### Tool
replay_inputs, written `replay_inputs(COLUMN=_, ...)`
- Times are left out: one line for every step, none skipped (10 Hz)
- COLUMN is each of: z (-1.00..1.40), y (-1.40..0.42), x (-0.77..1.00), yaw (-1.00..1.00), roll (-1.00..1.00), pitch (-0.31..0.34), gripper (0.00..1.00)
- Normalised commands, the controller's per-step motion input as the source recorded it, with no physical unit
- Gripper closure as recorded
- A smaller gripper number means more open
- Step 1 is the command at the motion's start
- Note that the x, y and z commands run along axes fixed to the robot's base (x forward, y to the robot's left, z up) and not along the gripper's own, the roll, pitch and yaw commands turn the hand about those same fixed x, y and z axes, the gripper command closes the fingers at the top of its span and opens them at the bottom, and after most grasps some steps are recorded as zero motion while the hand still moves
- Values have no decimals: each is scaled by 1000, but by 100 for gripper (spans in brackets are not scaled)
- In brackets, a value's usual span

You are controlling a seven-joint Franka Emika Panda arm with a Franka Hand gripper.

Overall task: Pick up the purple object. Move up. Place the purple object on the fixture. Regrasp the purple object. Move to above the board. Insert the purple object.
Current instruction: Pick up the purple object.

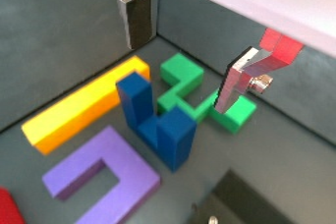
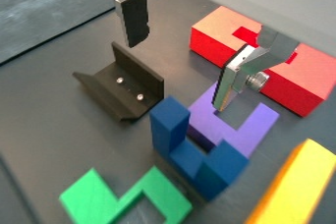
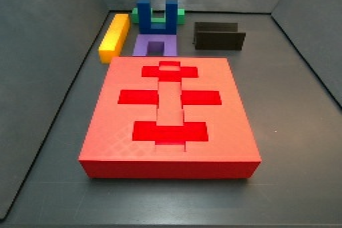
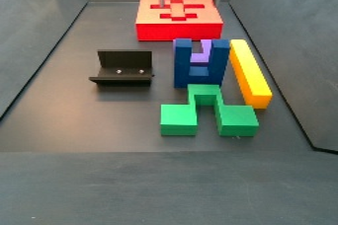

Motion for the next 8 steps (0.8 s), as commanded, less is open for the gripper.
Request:
replay_inputs(z=-311, y=-366, x=280, yaw=-51, roll=-11, pitch=-93, gripper=0)
replay_inputs(z=-323, y=-311, x=174, yaw=-29, roll=0, pitch=-79, gripper=0)
replay_inputs(z=-303, y=-246, x=0, yaw=0, roll=0, pitch=-67, gripper=0)
replay_inputs(z=-226, y=-306, x=0, yaw=0, roll=74, pitch=-54, gripper=0)
replay_inputs(z=-189, y=-337, x=0, yaw=0, roll=111, pitch=-49, gripper=0)
replay_inputs(z=-197, y=-351, x=9, yaw=0, roll=110, pitch=-19, gripper=0)
replay_inputs(z=-186, y=-394, x=0, yaw=0, roll=157, pitch=-20, gripper=0)
replay_inputs(z=-174, y=-460, x=0, yaw=0, roll=214, pitch=-26, gripper=0)
